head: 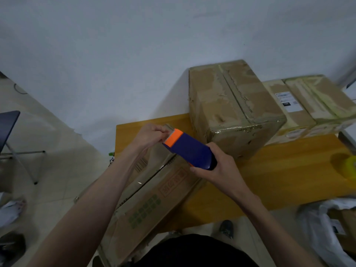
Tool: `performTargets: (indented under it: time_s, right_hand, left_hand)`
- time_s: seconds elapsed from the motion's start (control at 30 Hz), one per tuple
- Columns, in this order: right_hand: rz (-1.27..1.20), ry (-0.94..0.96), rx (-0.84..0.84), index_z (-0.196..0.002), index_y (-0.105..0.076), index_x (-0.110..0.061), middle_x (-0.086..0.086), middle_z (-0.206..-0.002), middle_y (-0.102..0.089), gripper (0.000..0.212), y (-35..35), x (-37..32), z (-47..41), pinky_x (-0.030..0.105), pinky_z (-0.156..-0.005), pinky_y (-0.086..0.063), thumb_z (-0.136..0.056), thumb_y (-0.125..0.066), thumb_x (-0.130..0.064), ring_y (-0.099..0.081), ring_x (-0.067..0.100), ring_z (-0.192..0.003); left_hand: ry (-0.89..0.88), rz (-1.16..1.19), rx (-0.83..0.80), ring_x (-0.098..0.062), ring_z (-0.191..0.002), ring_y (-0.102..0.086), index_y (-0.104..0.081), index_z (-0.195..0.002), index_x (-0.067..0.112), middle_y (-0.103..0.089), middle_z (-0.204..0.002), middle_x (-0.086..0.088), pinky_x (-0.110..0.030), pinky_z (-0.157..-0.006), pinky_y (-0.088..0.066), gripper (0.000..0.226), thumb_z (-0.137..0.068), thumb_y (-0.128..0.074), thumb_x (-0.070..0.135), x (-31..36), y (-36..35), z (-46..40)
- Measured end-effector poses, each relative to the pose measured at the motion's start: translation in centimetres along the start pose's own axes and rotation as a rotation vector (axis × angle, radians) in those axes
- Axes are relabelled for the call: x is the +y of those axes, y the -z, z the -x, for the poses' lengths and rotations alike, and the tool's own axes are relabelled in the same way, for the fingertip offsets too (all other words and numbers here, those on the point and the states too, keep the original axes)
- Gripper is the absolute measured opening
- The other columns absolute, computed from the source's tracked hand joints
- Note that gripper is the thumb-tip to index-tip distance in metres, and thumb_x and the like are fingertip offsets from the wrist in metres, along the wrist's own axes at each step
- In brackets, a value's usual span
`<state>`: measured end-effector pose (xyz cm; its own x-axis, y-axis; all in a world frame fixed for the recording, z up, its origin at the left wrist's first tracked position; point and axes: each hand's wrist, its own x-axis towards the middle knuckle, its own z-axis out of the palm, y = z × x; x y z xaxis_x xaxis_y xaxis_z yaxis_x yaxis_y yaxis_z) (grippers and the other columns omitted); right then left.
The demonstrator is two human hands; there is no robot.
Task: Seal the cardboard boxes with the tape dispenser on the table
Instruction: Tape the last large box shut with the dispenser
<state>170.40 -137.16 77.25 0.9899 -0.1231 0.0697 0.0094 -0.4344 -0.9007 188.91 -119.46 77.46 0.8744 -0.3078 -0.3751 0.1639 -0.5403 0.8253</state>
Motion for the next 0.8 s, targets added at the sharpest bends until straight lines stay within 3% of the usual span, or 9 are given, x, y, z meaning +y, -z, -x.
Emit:
performTargets:
  time_s: [0.1, 0.23, 0.33, 0.47, 0.6, 0.73, 0.8]
  right_hand:
    - [0.066, 0.004, 0.021, -0.107, -0.052, -0.028, -0.013, -0.091, -0.06, 0.041, -0.2, 0.0, 0.0, 0.011, -0.063, -0.045, -0.081, -0.082, -0.038, -0.061, 0.003, -0.077]
    - [0.173, -0.04, 0.065, -0.108, -0.049, -0.029, -0.014, -0.09, -0.059, 0.044, -0.4, -0.2, -0.8, 0.018, -0.063, -0.051, -0.081, -0.077, -0.049, -0.061, 0.003, -0.074]
    - [0.265, -0.065, 0.107, -0.109, -0.049, -0.028, -0.013, -0.089, -0.058, 0.045, -0.2, -0.2, -1.7, 0.025, -0.065, -0.055, -0.081, -0.074, -0.054, -0.061, 0.004, -0.073]
    - [0.332, -0.121, 0.112, -0.104, -0.047, -0.026, -0.011, -0.087, -0.058, 0.049, 0.1, -0.6, -2.7, 0.024, -0.06, -0.047, -0.079, -0.067, -0.063, -0.059, 0.005, -0.07]
    - [0.347, -0.168, 0.086, -0.103, -0.047, -0.024, -0.009, -0.085, -0.058, 0.059, -0.2, -0.6, -3.0, 0.028, -0.062, -0.049, -0.071, -0.058, -0.073, -0.059, 0.008, -0.07]
    - [0.331, -0.203, 0.093, -0.103, -0.049, -0.024, -0.008, -0.087, -0.06, 0.05, -0.1, 0.4, -4.3, 0.032, -0.066, -0.055, -0.078, -0.07, -0.062, -0.061, 0.01, -0.073]
    - [0.308, -0.225, 0.099, -0.102, -0.05, -0.024, -0.008, -0.087, -0.059, 0.048, 0.1, 0.8, -5.0, 0.03, -0.065, -0.054, -0.078, -0.074, -0.058, -0.06, 0.009, -0.074]
  left_hand:
    - [-0.017, 0.002, 0.034, 0.002, -0.058, -0.061, -0.073, -0.081, 0.006, -0.069, -0.059, 0.009, -0.01, -0.054, -0.05, 0.021, -0.087, -0.061, -0.011, 0.1, 0.4, -0.9]
    - [-0.027, 0.016, 0.068, -0.014, -0.083, -0.068, -0.077, -0.091, 0.002, -0.075, -0.087, -0.007, -0.022, -0.072, -0.058, 0.012, -0.086, -0.069, -0.004, 0.6, 0.1, -2.2]
    - [-0.031, -0.006, 0.066, -0.018, -0.092, -0.071, -0.079, -0.083, 0.01, -0.077, -0.092, -0.005, -0.032, -0.083, -0.061, 0.014, -0.086, -0.071, -0.001, 1.1, -1.0, -3.5]
    - [-0.044, -0.105, 0.161, -0.007, -0.076, -0.065, -0.077, -0.078, 0.015, -0.074, -0.086, -0.002, -0.018, -0.068, -0.054, 0.01, -0.085, -0.077, 0.007, 0.8, -0.9, -5.3]
    - [-0.1, -0.204, 0.23, -0.004, -0.075, -0.063, -0.079, -0.086, 0.008, -0.072, -0.081, -0.002, -0.025, -0.079, -0.053, 0.008, -0.081, -0.081, 0.015, -0.6, 1.4, -6.9]
    - [-0.176, -0.231, 0.233, 0.004, -0.073, -0.06, -0.079, -0.087, 0.007, -0.072, -0.082, -0.001, -0.006, -0.068, -0.047, 0.008, -0.081, -0.082, 0.012, -1.0, 0.9, -7.7]
    - [-0.2, -0.217, 0.233, 0.0, -0.075, -0.064, -0.078, -0.085, 0.01, -0.073, -0.083, -0.001, -0.013, -0.075, -0.053, 0.009, -0.079, -0.084, 0.013, -1.4, 0.7, -8.4]
